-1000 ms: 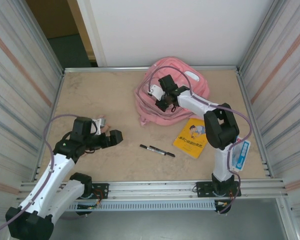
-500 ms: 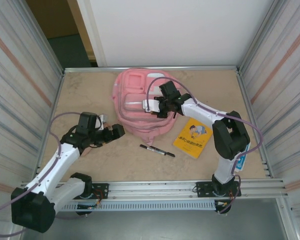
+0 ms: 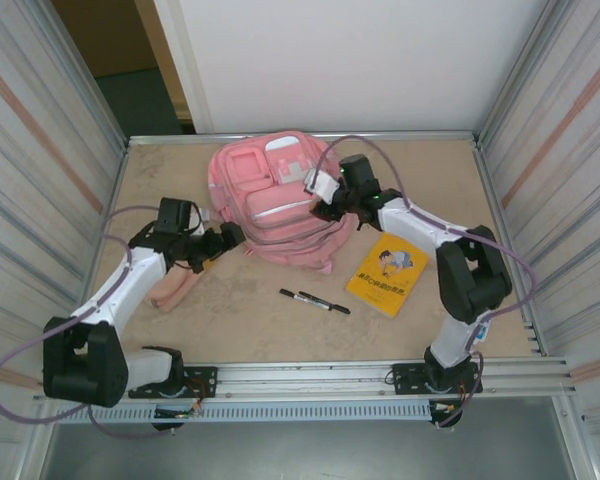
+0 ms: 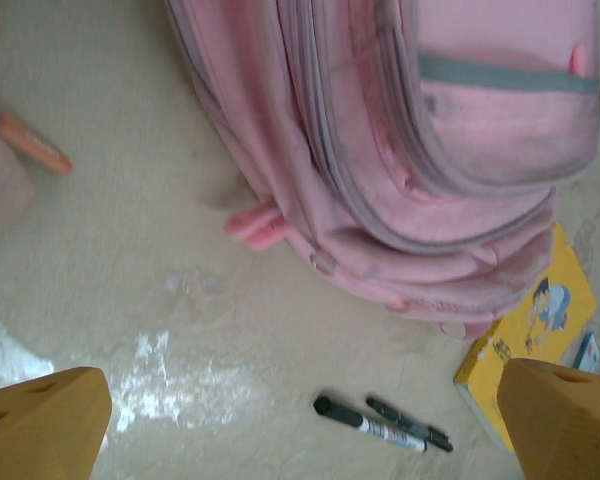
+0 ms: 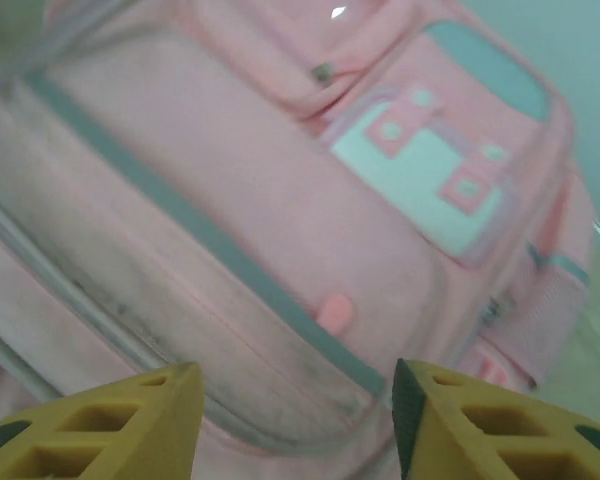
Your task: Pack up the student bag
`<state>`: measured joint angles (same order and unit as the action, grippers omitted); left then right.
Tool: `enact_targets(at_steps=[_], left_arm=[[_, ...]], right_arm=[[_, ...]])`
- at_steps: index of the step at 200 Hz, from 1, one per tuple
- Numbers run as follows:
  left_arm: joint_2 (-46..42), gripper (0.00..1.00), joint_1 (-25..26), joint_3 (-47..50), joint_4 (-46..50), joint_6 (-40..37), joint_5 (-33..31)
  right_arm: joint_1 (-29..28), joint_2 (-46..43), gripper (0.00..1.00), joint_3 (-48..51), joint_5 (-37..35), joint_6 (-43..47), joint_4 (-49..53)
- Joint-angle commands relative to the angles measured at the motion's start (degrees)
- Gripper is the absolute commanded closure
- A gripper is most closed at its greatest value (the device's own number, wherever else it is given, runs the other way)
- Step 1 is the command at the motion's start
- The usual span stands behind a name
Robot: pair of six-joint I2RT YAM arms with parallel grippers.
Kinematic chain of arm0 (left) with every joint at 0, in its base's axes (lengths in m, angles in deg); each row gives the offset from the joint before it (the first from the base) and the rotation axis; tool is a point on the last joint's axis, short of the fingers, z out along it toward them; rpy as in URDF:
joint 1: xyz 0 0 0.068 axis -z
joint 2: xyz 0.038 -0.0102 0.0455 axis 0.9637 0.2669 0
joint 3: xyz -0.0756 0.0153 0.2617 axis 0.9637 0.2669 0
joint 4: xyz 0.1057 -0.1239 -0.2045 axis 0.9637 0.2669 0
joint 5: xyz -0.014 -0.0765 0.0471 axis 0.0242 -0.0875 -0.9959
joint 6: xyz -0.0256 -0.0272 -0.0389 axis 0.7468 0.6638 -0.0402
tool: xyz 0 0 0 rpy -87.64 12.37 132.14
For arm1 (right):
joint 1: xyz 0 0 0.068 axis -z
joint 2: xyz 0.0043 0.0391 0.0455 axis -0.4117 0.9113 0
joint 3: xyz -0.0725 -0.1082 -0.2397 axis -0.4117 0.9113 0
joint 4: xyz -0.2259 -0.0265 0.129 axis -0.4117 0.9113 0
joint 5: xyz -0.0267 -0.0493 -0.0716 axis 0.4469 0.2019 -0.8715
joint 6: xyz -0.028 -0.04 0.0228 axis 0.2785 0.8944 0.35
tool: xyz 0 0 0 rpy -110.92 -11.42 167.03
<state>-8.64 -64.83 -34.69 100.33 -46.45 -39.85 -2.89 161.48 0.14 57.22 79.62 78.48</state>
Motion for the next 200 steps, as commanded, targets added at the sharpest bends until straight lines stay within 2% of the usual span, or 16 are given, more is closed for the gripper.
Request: enact_targets(at_steps=[1,12,40,56,82,93,104,110,116,129,138,160,200], left_arm=[[3.8,0.06,-0.6,-2.9,-0.5,1.4,-3.1],[5.8,0.13,-0.6,-3.0,-2.7,2.6,-2.8],[11.6,0.19,1.4,-5.9,-4.0,3.0,-3.9],[14.5,0.17,3.6,-7.7,-4.6,3.4,-5.7],[19.6,0.15,7.2,-10.1,-7.8,5.1,-3.7],[21.5,0.19,8.5,-11.3,-8.3,6.1,-3.9],[23.0,0.28,9.6,-12.3,-8.4,7.0,-4.9],[23.8,0.41,10.2,-12.8,-8.3,7.6,-5.5],[24.5,0.49,10.7,-13.2,-8.3,8.3,-5.9],[25.3,0.58,11.7,-14.2,-7.7,9.1,-6.1],[25.1,0.77,12.2,-14.6,-7.4,9.8,-6.4],[22.1,1.0,12.4,-14.0,-8.0,11.8,-4.7],[15.5,1.0,12.5,-14.7,-7.8,13.9,-2.4]], right_arm=[[1.6,-8.2,0.42,3.8,4.2,-34.1,1.3],[2.6,-10.2,0.36,6.4,8.9,-42.8,2.2],[2.2,-12.5,0.33,10.0,7.4,-61.9,10.9],[1.1,-12.7,0.34,11.6,8.6,-66.4,13.3],[-3.4,-14.6,0.34,14.5,2.7,-67.3,13.0],[-4.1,-14.5,0.35,14.7,1.1,-67.7,13.4],[-4.5,-13.8,0.35,14.6,1.5,-68.7,13.2],[-4.7,-13.4,0.35,14.7,2.2,-69.4,12.8],[-5.1,-13.1,0.35,14.7,2.8,-69.8,12.3],[-5.8,-12.4,0.35,14.6,3.6,-69.9,11.1],[-6.1,-12.1,0.35,14.2,3.6,-69.8,11.0],[-6.3,-11.8,0.34,13.6,3.9,-68.8,11.5],[-7.7,-10.7,0.35,12.9,6.9,-61.1,10.3]])
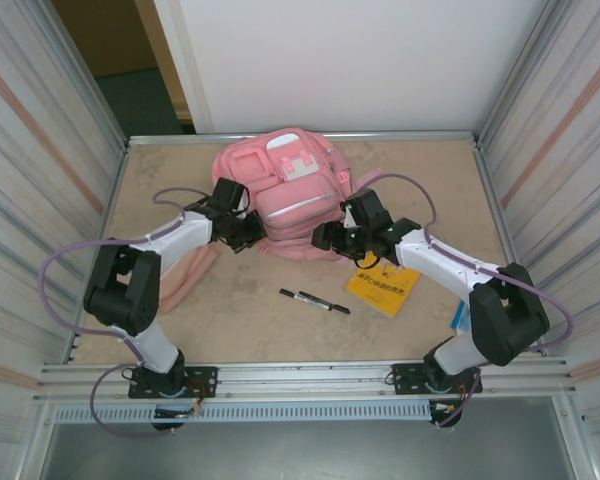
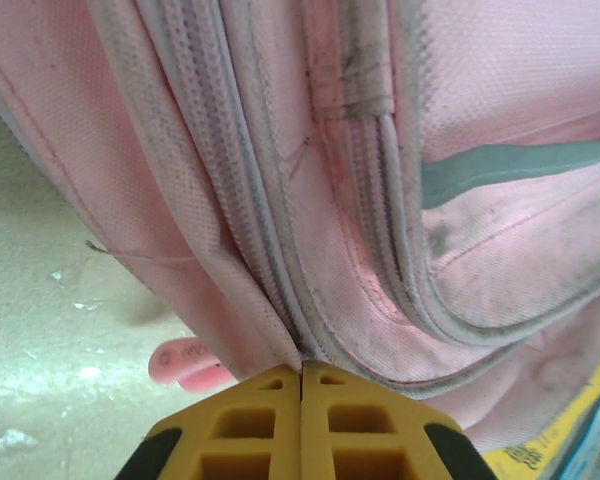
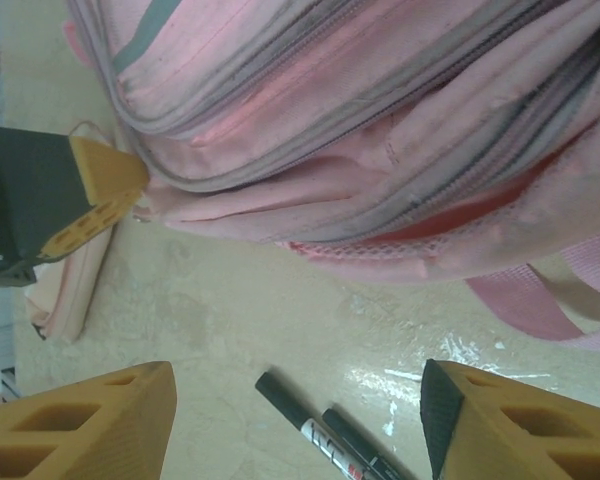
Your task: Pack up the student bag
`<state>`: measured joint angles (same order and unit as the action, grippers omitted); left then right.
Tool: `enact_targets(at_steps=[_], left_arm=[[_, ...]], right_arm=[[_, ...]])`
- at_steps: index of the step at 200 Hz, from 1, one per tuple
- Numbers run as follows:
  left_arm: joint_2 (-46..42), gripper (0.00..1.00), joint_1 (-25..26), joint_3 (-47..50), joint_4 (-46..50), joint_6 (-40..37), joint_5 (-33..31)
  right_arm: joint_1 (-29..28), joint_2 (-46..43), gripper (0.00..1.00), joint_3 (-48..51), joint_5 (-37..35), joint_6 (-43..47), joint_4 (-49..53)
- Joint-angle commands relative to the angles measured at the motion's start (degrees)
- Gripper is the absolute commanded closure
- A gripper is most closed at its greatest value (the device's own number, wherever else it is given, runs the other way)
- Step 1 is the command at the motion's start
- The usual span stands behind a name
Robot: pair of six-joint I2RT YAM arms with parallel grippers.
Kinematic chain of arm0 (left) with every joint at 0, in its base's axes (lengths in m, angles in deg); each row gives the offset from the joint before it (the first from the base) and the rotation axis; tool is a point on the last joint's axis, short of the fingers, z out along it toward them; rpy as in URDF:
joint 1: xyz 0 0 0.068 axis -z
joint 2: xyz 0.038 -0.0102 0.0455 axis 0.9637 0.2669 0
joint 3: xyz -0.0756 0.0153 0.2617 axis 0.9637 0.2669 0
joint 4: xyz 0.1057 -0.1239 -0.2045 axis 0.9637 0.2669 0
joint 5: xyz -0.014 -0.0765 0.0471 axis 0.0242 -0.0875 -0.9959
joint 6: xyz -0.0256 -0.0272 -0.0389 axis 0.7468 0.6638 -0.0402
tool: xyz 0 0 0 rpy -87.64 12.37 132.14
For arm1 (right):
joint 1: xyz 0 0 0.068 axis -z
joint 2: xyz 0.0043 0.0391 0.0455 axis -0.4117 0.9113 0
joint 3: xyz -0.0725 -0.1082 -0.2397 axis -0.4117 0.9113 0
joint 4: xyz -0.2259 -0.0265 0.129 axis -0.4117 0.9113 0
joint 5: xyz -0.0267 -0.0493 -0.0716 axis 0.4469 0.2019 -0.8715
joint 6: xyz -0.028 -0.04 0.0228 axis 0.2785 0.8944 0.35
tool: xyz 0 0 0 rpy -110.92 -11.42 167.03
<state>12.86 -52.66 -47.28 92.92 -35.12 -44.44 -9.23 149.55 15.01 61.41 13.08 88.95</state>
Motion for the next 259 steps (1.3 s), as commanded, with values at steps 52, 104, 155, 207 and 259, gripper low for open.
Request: enact_targets(at_steps=[52,104,155,207,259], left_arm=[[-11.0,1.0,1.3,-2.9,0.8,4.2,4.4],[-12.1,1.0,2.6,-2.9,0.1,4.7,5.9],[-11.0,1.0,5.8,-2.8,-1.3,5.0,6.0],[-10.5,1.0,5.9,-2.3,-3.8,6.2,8.8],[-15.5,1.0,5.9,1.6,-6.5,-2.5,13.7]], right_arm=[[-6.8,-3.9,0.26,-9.4,3.8,57.3,12.0],[-4.6,-3.3,0.26,-7.7,3.6,81.1,4.1],[-2.1,6.7,0.33,-12.2,9.0,84.4,6.9],[-1.5,9.8,0.63,-12.4,8.4,81.6,5.6],[1.6,7.7,1.0,-13.4,13.2,80.6,6.7]])
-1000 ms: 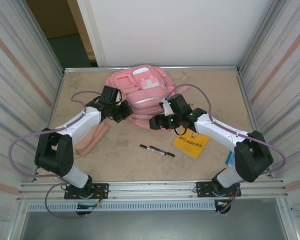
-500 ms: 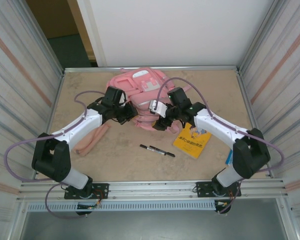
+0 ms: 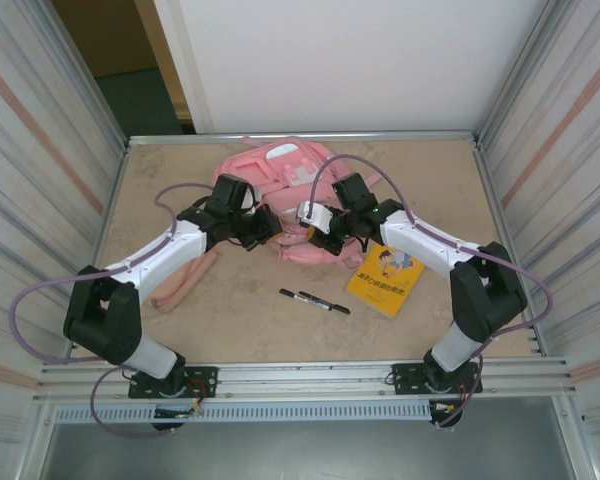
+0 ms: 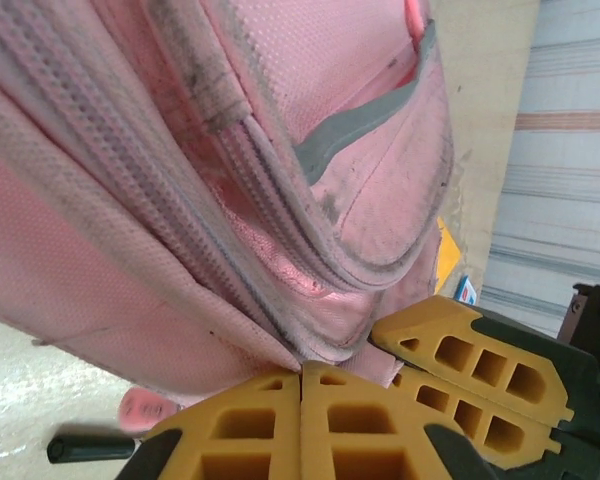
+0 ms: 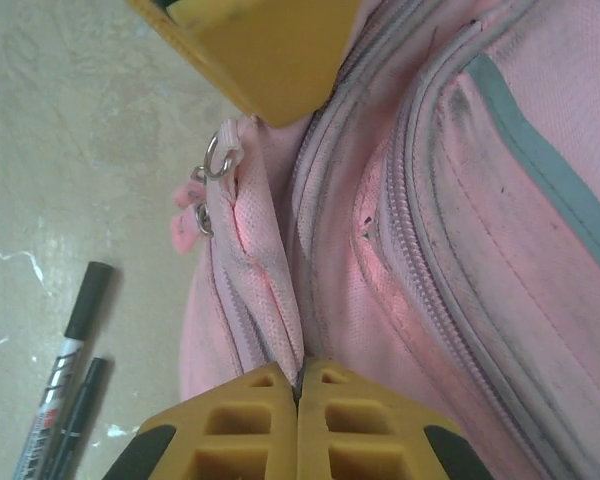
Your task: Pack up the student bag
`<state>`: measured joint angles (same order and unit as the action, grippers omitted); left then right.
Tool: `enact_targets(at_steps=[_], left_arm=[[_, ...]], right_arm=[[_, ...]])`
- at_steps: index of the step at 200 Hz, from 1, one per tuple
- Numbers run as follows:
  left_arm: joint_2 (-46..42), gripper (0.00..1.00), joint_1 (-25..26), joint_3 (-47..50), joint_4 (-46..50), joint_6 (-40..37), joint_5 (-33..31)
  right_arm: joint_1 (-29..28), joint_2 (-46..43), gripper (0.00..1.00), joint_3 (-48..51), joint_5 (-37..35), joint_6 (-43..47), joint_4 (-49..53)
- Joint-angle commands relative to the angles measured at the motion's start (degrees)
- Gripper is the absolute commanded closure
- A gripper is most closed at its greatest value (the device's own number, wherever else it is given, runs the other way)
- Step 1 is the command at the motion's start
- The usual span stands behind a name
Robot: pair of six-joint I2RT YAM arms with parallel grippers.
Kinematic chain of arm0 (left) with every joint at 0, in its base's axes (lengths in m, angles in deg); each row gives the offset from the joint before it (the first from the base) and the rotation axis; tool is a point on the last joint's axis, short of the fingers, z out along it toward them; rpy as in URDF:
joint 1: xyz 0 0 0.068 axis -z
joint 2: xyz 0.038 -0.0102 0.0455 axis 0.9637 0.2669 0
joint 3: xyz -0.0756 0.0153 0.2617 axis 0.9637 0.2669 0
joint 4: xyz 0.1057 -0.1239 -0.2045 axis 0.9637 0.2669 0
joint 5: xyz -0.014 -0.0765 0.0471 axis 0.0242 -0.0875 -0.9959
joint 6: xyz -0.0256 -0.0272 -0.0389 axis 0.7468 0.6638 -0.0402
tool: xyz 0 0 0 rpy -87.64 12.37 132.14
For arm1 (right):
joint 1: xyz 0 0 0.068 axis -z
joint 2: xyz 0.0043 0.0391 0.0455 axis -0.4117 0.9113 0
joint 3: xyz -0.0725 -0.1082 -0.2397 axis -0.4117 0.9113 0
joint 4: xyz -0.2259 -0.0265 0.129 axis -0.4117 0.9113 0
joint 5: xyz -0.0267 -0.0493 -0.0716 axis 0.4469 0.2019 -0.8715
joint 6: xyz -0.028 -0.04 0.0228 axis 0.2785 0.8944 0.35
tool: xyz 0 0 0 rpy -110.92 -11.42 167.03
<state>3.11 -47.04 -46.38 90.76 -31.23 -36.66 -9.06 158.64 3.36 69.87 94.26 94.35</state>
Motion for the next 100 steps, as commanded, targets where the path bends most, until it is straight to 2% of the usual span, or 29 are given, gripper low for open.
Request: enact_targets(at_steps=[1,4,11,24,32,45,64,85,100], left_arm=[[-5.8,1.0,0.3,0.8,-4.2,-6.8,5.9],[-6.2,0.99,0.2,0.9,-3.7,-8.1,6.0],[-7.3,0.88,0.3,1.2,-2.4,-11.0,6.0],[-9.2,0.55,0.2,1.7,0.5,-16.8,5.8],[-10.7,0.47,0.2,1.4,3.2,-20.7,4.4],[-14.2,0.43,0.8,3.5,3.5,-24.7,1.6],[-19.4,0.41,1.4,10.4,-4.9,-30.7,1.6],[-22.9,0.47,1.7,16.2,-9.4,-35.4,-1.2],[-23.1,0.48,1.7,18.7,-10.9,-38.4,-0.2]], right_arm=[[1.5,-1.5,1.0,-1.8,5.0,-0.6,1.3],[1.8,-1.7,1.0,-1.9,5.7,-0.9,1.4],[2.3,-2.3,1.0,-2.2,7.2,-1.2,1.6],[3.0,-3.3,1.0,-2.9,9.7,-1.8,2.0],[3.5,-3.6,1.0,-3.3,11.2,-1.6,2.8],[4.3,-2.7,1.0,-5.2,13.8,-0.7,5.8],[5.3,-1.1,1.0,-8.2,15.7,0.3,10.6],[5.9,-1.0,1.0,-9.3,16.8,0.8,12.2],[6.7,-1.1,1.0,-10.1,18.5,0.1,12.7]])
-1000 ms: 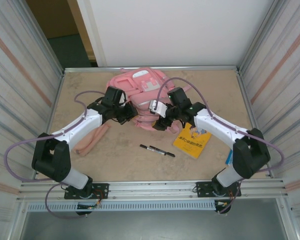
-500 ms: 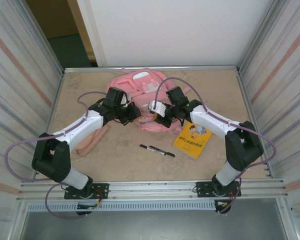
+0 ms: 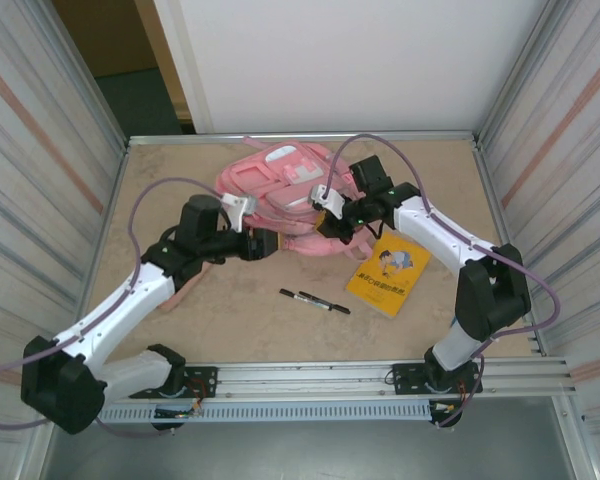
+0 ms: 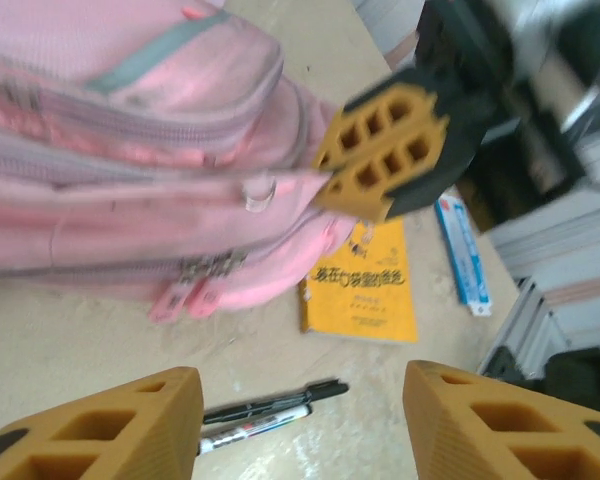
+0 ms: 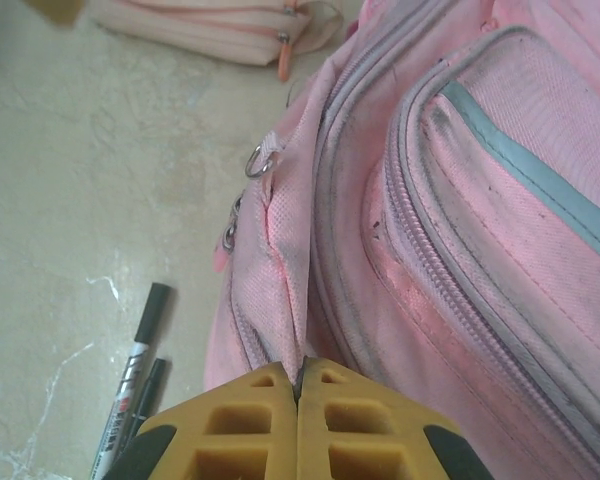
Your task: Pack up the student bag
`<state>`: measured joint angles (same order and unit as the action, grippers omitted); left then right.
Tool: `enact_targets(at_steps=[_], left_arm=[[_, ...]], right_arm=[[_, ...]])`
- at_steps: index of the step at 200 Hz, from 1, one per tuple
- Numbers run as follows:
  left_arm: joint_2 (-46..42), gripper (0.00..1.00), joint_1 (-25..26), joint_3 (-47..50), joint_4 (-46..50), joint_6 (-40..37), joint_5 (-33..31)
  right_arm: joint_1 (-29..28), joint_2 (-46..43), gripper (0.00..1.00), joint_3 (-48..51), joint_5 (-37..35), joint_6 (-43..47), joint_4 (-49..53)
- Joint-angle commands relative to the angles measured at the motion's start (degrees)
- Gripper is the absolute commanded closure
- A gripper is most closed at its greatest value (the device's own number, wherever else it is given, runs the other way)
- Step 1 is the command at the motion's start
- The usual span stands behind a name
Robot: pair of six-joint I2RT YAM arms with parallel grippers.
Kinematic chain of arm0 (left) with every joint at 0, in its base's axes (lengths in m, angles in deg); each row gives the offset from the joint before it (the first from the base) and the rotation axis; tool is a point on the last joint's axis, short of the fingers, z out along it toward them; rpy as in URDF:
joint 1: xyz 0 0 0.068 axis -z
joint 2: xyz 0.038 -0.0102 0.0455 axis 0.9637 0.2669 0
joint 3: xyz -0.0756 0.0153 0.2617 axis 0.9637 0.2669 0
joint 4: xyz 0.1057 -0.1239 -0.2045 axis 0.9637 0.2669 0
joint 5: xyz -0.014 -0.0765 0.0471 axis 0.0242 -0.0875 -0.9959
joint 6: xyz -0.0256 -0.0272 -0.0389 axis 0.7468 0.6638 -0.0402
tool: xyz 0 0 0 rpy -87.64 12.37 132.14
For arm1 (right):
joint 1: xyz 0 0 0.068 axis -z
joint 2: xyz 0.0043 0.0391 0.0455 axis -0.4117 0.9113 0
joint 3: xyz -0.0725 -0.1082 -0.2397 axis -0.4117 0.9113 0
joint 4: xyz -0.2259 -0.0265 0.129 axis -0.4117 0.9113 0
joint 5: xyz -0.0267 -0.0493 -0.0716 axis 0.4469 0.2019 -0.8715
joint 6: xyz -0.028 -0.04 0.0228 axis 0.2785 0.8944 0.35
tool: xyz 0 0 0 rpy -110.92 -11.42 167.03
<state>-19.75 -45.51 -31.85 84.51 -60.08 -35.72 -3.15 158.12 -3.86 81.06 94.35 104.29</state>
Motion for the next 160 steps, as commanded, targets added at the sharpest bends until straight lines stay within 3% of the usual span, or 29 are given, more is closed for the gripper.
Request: enact_targets(at_steps=[1,17,38,64,85,105,120,160], left_arm=[[-0.1,0.49,0.1,4.2,-4.8,-9.6,-0.9],[1.3,0.51,0.3,6.1,-7.4,-10.7,1.2],[4.1,0.71,0.3,6.0,-9.6,-10.4,2.4],[8.7,0.74,0.1,4.4,-13.1,-12.4,5.4],[14.2,0.75,-0.8,1.4,-14.6,-13.1,11.7],[19.2,0.87,-0.9,-1.6,-15.0,-13.3,16.0],[21.3,0.85,-0.8,-2.3,-16.3,-12.9,17.1],[21.3,0.68,-0.9,-2.1,-17.0,-12.6,15.1]], right_arm=[[0.8,-0.6,1.0,-2.9,7.3,0.0,2.8],[0.2,-0.5,1.0,-4.2,5.8,1.1,5.5],[0.3,-0.8,1.0,-4.5,5.4,1.7,6.2],[1.4,-1.2,1.0,-4.6,7.4,0.8,6.4],[1.8,-0.9,1.0,-5.7,9.7,0.7,7.8],[2.0,-0.6,1.0,-6.9,10.6,0.7,9.5],[2.3,-0.7,1.0,-6.8,11.6,0.6,9.6],[2.8,-0.7,1.0,-6.8,12.8,0.7,10.4]])
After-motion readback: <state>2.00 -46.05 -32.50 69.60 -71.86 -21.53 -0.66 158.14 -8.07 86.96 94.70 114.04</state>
